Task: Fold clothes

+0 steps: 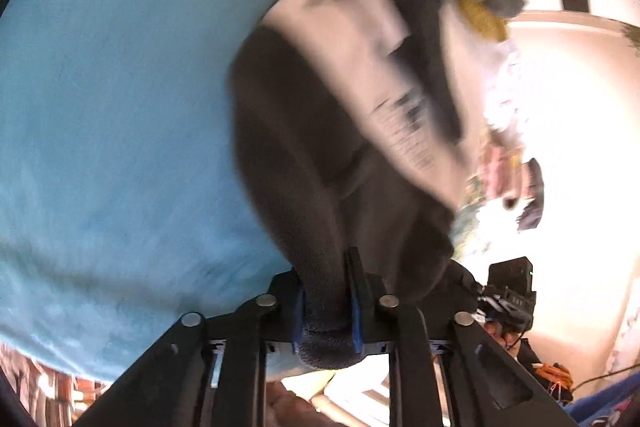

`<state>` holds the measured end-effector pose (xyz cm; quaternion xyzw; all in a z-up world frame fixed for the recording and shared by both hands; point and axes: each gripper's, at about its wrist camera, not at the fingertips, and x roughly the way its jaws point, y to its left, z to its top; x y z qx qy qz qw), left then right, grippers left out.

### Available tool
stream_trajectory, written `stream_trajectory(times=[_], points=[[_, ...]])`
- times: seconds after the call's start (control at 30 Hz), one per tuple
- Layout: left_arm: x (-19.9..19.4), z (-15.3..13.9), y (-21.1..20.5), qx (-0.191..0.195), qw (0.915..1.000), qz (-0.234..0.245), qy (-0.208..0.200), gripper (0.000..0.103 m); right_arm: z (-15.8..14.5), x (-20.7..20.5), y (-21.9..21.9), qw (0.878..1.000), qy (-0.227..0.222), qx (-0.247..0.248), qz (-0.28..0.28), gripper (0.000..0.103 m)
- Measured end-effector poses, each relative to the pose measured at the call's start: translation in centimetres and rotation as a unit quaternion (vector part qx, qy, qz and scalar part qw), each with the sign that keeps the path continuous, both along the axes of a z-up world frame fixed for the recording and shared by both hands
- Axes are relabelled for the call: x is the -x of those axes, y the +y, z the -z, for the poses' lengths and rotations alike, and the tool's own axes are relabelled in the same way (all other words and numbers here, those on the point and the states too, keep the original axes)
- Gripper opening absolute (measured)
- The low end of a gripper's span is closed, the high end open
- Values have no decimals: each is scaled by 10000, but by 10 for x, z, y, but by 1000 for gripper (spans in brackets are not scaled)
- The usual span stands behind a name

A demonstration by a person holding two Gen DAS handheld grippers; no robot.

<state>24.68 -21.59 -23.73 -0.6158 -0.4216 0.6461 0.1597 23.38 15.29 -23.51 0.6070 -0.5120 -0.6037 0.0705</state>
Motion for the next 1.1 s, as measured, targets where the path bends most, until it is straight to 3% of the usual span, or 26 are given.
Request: stream_trajectory(times=[0.2,0.4,0.47,0.6,0.67,0.77,0.8,0.9,1.0,1.1], points=[[94,-38,-8,41,9982,-199,569,10,-49,89,16,9939,1003,154,429,10],[188,-44,-10,184,9960,-328,807,10,-66,167,54,9856,1249,216,1123,10],[213,-34,-18,236,9962,-528,652,11,-67,189,67,9841,1139,56,1360,10],[240,-19,-32,255,9958,-812,345,17,-49,219,90,9822,446,-253,1808,10],[240,-24,-35,367,9960,-703,418,35,-37,224,96,9812,134,-269,1907,10],[235,-32,-32,658,9957,-339,566,45,-32,227,94,9814,-53,-453,1864,10],[233,-36,-27,913,9935,-116,671,46,-31,225,97,9806,-79,-450,1907,10],[231,-46,-7,1748,9768,642,1057,53,-28,219,105,9776,-165,-433,2055,10],[238,-51,22,2447,9462,1489,1502,59,-39,218,108,9796,-166,-586,1916,13],[249,-54,53,2776,9143,2216,1946,62,-51,217,109,9814,-162,-746,1762,14]])
